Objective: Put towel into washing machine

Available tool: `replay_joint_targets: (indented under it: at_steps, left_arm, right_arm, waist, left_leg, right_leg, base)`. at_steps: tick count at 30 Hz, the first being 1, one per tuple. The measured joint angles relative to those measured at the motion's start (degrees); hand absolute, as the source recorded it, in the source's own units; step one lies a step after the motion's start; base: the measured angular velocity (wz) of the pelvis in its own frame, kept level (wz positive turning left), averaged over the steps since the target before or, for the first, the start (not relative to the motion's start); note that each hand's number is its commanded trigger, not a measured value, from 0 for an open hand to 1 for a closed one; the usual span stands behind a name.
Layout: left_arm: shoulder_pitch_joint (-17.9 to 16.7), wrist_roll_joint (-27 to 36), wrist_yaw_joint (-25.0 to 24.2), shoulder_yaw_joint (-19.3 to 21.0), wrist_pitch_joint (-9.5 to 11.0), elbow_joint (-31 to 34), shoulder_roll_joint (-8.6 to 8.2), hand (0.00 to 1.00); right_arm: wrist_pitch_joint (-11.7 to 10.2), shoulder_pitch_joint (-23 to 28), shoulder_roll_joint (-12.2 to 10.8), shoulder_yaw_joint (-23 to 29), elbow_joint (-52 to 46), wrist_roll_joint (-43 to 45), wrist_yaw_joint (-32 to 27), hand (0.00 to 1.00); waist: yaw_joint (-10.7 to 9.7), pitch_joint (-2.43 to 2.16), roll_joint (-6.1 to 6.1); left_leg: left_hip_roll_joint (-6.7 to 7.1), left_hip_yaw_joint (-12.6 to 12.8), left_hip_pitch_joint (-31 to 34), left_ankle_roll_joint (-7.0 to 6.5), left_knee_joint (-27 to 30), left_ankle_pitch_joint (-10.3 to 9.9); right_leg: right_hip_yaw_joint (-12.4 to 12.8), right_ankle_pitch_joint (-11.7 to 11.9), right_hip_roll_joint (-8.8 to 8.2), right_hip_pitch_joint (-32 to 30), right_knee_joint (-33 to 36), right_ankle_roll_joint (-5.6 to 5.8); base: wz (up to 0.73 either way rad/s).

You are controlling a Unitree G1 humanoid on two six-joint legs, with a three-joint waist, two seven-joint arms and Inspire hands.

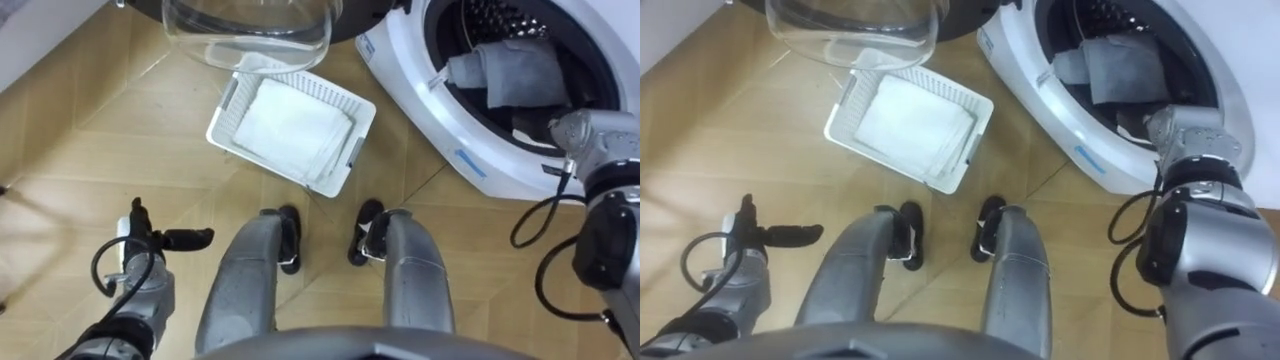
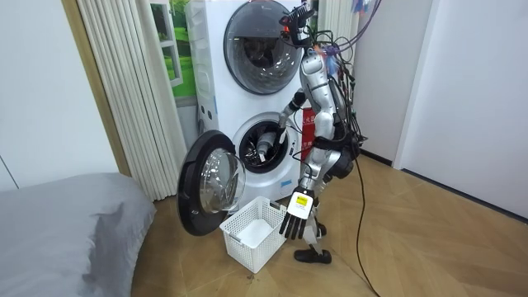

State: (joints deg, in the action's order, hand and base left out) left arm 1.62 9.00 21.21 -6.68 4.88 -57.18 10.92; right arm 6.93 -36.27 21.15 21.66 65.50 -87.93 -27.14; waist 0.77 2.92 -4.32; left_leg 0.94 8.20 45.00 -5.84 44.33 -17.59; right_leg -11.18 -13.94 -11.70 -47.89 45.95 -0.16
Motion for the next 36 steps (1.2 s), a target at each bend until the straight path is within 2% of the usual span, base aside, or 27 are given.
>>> replay_joint_targets:
  at_steps: [3,7,9,16,21,23,28,31,33,36]
  left_arm:
    - [0.0,-1.0,0.7,0.0,0.0,0.0,-0.72,0.00]
    - [0.1,-1.2,0.7,0.0,0.0,0.0,-1.02,0.00]
    - [0.1,-1.3,0.6,0.0,0.0,-0.2,-1.21,0.00]
    - [0.1,-1.2,-0.8,1.1,0.0,-0.8,-1.35,0.00]
    - [0.3,-1.2,-2.8,2.2,0.1,-0.9,-1.29,0.00]
    - [0.5,-1.2,-3.3,2.2,0.1,-1.7,-1.27,0.00]
    - [0.6,-1.2,-5.1,2.2,0.2,-4.7,-1.40,0.00]
    - [0.6,-1.4,-6.7,2.3,0.2,-6.0,-1.35,0.00]
    - [0.4,-1.4,-7.9,2.2,0.2,-6.3,-1.37,0.00]
    - [0.1,-2.5,-8.6,3.2,0.1,-7.1,-1.26,0.00]
  right_arm:
    - [-1.3,-0.9,0.0,0.4,0.0,0.0,-3.5,0.00]
    - [-3.2,-0.9,0.0,0.5,0.0,-1.7,-4.7,0.00]
    - [-4.5,-0.9,0.0,0.6,0.0,-1.9,-5.3,0.00]
    - [-5.8,-0.6,-0.1,1.8,0.0,-4.7,-7.9,0.00]
    - [-9.8,0.5,-0.1,2.4,-0.2,-7.0,-9.7,0.00]
    - [-10.1,1.2,-0.2,3.3,-0.2,-7.0,-9.7,0.00]
    - [-11.9,4.2,-1.4,4.4,-0.7,-8.3,-8.7,0.00]
    - [-13.5,6.6,-2.7,4.5,-0.7,-8.7,-6.4,0.00]
    - [-14.4,8.2,-3.5,4.5,-0.7,-8.8,-4.5,0.00]
    - [-14.4,12.1,-4.4,4.5,1.7,-8.9,0.6,0.00]
  waist:
    - [0.0,-0.18,0.35]
    - [0.7,-0.22,0.42]
    - [1.1,-0.41,0.80]
    - [1.5,-0.42,1.25]
    - [2.8,-0.62,1.58]
    - [2.9,-0.63,1.64]
    - [4.2,-0.75,1.94]
    - [4.5,-0.68,2.54]
    - [4.6,-1.01,3.86]
    - [4.4,-1.07,4.16]
  left_leg:
    - [-0.11,0.4,-0.1,-0.01,-0.1,0.0]
    - [-0.25,1.0,-0.6,-0.04,-0.3,0.0]
    - [-0.24,1.1,-0.9,-0.12,-0.5,0.1]
    - [-0.15,1.3,-2.7,-0.16,-1.9,0.1]
    - [-0.19,1.3,-3.8,-0.18,-3.3,0.1]
    - [-0.11,1.4,-4.7,-0.27,-3.9,0.2]
    - [-0.35,1.9,-9.0,-0.23,-6.8,0.2]
    - [-0.55,1.9,-12.1,-0.20,-8.4,0.2]
    - [-1.22,1.8,-14.2,-0.10,-10.2,0.3]
    - [-1.02,2.1,-18.5,0.15,-14.0,0.9]
  right_leg:
    - [0.0,0.0,-0.08,0.0,0.0,0.03]
    - [0.2,0.0,-0.23,0.1,0.1,0.01]
    - [0.2,0.0,-0.24,0.4,0.0,0.01]
    - [0.4,-0.2,-0.17,2.1,-0.9,0.33]
    - [0.1,-0.1,0.04,3.4,-2.5,0.59]
    - [0.1,-0.1,0.06,4.3,-2.6,0.71]
    - [0.1,0.1,0.79,8.6,-5.8,1.30]
    - [-0.2,0.2,1.24,12.0,-7.8,1.46]
    - [-0.4,1.4,2.49,14.8,-11.3,1.81]
    - [0.0,2.3,3.18,18.8,-14.8,2.03]
  base:
    - [0.00]
    - [0.00]
    - [0.00]
    - [0.00]
    - [0.00]
    - [0.00]
    - [-0.03]
    - [0.00]
    - [-0.12]
    - [-0.10]
